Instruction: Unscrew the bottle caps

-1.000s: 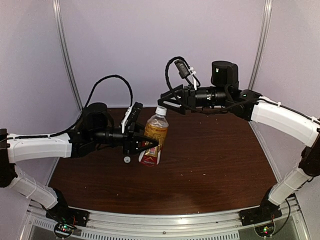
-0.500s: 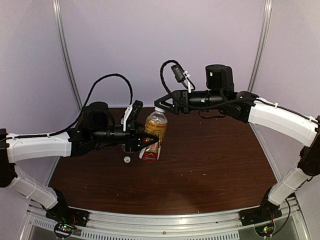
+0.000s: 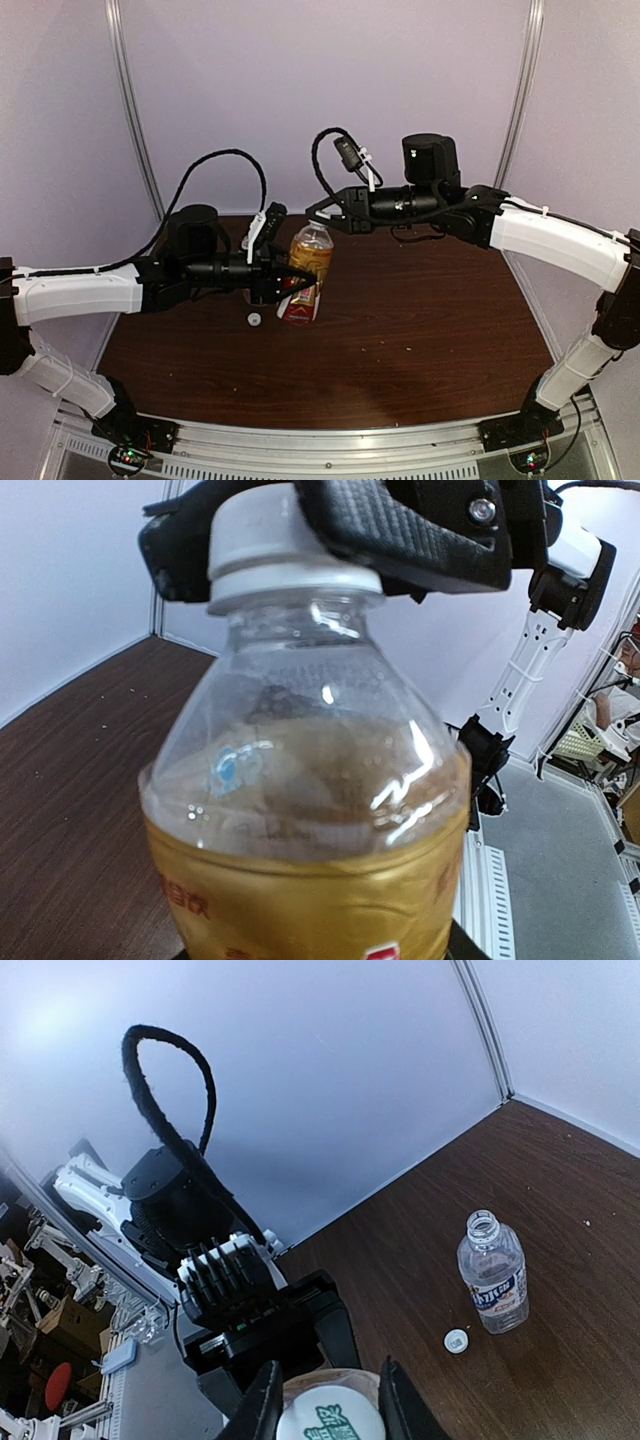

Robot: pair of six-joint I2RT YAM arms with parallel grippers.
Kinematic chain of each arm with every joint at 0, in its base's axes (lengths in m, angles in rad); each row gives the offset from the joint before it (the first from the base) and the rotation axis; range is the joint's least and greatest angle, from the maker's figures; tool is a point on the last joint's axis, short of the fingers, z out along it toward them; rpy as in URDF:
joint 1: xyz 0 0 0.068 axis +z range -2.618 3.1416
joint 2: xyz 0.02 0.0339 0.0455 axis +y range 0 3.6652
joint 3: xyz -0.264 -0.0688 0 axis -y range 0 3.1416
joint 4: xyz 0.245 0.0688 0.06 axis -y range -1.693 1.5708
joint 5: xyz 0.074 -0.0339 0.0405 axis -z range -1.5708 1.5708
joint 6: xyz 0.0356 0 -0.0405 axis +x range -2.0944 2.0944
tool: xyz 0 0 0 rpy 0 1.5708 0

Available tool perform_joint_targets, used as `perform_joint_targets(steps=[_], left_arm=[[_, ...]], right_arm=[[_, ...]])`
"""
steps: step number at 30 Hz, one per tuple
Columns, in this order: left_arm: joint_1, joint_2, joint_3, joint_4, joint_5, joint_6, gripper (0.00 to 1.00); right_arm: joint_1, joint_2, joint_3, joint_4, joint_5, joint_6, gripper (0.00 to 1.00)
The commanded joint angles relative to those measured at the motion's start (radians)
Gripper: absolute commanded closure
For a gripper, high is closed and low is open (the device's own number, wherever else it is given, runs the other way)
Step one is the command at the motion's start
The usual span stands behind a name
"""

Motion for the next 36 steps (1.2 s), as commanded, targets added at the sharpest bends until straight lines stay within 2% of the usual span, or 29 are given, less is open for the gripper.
perform_joint_targets(steps=[1,7,15,21,27,31,36], left_arm=[[0.000,-0.020,0.022,0.033,-0.016,0.021,0.67],[0.001,-0.016,0.027,0.033,-0.016,0.019,0.67],[0.002,-0.027,0.018,0.051,0.028,0.021,0.67],[0.000,-0.029,-0.006,0.160,0.183,-0.020,0.67],[0.000,-0.023,-0.045,0.336,0.338,-0.116,0.67],[0.002,-0.027,-0.051,0.356,0.368,-0.129,0.67],[0.000,-0.030,-0.056,0.350,0.363,-0.121,0.67]], right_arm=[[0.006,0.005,0.019,0.028,-0.022,0.003,0.79],[0.005,0.002,0.016,0.025,0.000,-0.026,1.00],[-0.009,0.002,0.016,0.022,-0.073,-0.156,1.00],[-0.017,0.012,0.013,0.054,-0.322,-0.298,1.00],[-0.023,0.045,0.033,0.060,-0.581,-0.419,0.94],[-0.028,0.068,0.041,0.088,-0.669,-0.405,0.87],[-0.034,0.062,0.033,0.107,-0.647,-0.366,0.80]])
